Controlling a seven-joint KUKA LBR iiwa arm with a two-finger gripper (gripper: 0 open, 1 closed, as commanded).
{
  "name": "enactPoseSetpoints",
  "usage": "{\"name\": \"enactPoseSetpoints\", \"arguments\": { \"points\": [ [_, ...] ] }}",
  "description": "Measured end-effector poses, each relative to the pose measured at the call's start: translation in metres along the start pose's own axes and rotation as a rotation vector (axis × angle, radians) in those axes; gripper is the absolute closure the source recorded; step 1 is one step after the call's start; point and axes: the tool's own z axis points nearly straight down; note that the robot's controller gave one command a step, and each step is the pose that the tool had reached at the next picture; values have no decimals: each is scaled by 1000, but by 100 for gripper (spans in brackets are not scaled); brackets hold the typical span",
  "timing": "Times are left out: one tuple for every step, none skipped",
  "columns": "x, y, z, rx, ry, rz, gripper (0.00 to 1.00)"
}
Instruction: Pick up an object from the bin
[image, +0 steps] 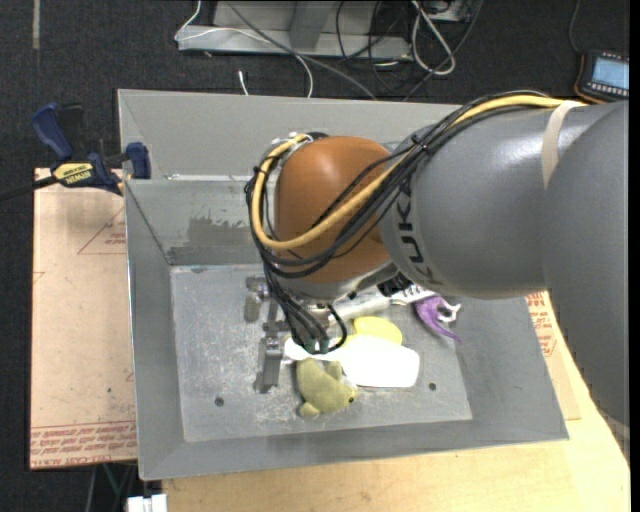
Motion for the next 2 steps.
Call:
{"name": "enactPoseSetpoints", "arguments": {
  "points": [
    [-2,-1,-5,-1,-7,6,0],
    [-5,-94,117,0,-3,-162,0]
  ]
}}
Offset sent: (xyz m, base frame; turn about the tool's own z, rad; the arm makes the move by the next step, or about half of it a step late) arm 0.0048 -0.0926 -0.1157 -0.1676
